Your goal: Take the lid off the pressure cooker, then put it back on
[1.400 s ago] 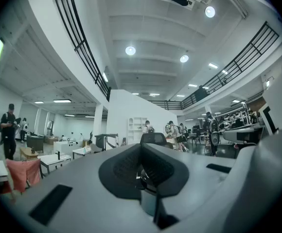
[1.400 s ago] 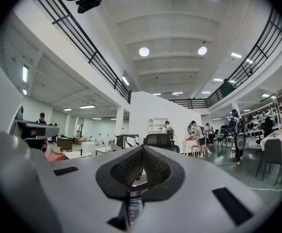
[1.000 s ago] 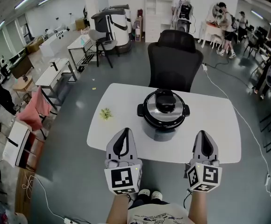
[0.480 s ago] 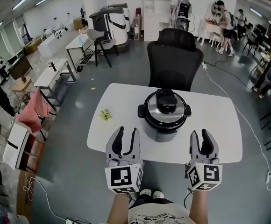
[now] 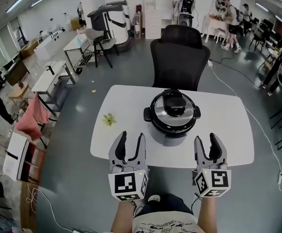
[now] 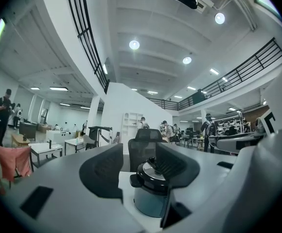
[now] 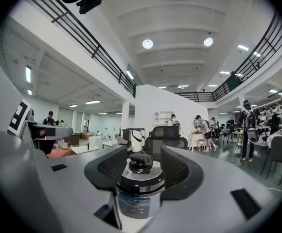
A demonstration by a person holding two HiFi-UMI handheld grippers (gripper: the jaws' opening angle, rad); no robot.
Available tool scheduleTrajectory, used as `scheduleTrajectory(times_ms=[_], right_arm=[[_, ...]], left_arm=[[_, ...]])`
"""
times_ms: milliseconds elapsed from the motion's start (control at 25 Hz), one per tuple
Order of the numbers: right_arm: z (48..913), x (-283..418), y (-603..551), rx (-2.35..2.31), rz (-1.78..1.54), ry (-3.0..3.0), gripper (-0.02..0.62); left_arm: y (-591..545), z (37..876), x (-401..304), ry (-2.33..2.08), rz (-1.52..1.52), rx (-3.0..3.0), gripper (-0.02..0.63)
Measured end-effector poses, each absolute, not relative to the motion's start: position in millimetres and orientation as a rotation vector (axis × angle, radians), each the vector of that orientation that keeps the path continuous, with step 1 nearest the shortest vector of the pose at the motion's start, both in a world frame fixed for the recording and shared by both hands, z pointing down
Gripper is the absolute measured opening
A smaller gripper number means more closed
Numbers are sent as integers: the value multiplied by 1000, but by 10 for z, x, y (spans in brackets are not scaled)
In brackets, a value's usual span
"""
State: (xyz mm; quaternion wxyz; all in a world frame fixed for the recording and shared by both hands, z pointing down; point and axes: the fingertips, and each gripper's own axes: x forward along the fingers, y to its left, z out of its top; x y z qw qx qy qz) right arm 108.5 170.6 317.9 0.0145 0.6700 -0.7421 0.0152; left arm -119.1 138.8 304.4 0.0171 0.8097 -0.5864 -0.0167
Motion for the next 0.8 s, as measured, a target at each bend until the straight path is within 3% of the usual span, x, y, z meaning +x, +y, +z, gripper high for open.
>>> scheduleTrajectory(times_ms=[800], right_arm=[[3339,1226,853,1997,66,-2325,254]], left_arm=[[602,3234,-1152,-1841,-21,2451,206]])
